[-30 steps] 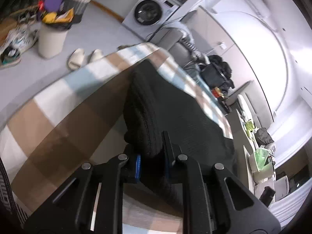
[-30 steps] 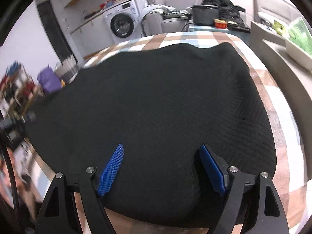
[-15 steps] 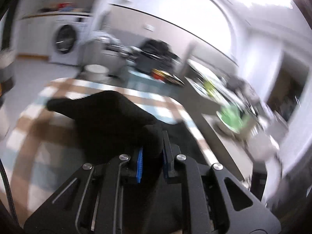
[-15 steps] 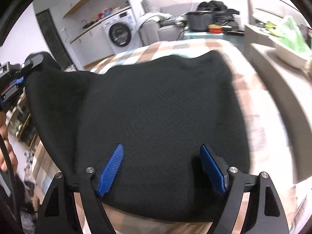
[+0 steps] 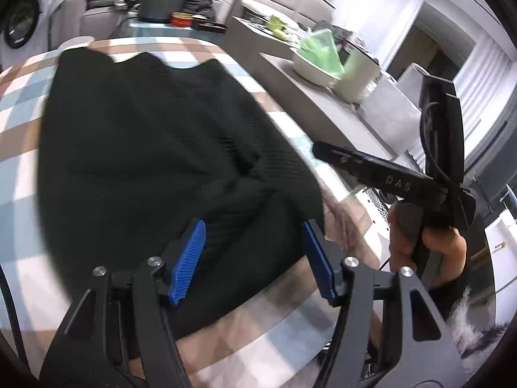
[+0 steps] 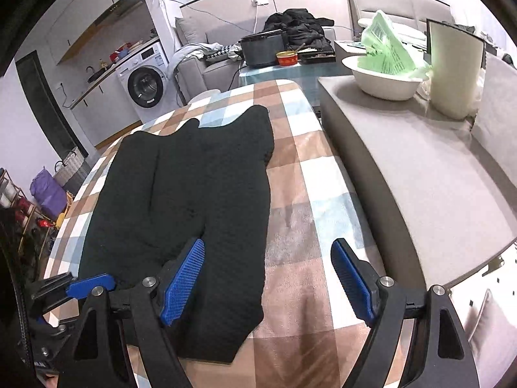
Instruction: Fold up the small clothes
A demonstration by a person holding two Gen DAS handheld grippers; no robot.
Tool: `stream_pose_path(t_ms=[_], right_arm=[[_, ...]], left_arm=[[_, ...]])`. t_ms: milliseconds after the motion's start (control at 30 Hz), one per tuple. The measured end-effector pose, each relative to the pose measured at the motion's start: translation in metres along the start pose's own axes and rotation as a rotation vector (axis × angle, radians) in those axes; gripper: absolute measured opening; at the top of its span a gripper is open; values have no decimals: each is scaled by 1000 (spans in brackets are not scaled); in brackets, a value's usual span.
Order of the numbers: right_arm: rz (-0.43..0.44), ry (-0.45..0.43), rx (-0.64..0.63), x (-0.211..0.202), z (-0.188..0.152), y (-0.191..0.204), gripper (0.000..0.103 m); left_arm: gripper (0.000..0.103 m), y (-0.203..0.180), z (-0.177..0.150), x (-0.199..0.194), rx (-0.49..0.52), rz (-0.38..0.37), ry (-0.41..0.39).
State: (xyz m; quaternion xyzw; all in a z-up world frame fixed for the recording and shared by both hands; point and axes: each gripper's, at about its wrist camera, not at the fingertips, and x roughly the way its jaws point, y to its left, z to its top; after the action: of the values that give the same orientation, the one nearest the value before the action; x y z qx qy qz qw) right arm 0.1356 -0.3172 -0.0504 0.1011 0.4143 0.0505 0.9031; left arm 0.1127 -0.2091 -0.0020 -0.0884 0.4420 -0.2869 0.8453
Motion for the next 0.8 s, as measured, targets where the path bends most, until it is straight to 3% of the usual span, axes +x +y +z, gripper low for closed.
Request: stream_pose_path(t_ms=[100,167,400,800], right_arm=[[47,-2,-4,0,1,9,82],[123,19,-23,3,-1,20,82],[293,143,-60,30,-9,54,76],[304,215,-17,62,0,69,72]], left_arm=[[61,24,-10,-20,-27,50,-50],[65,44,-10,-33,-50,104,-90],[65,109,-21,-50,-142,191,-109],[65,142,-28,-44,-171,237,-107]])
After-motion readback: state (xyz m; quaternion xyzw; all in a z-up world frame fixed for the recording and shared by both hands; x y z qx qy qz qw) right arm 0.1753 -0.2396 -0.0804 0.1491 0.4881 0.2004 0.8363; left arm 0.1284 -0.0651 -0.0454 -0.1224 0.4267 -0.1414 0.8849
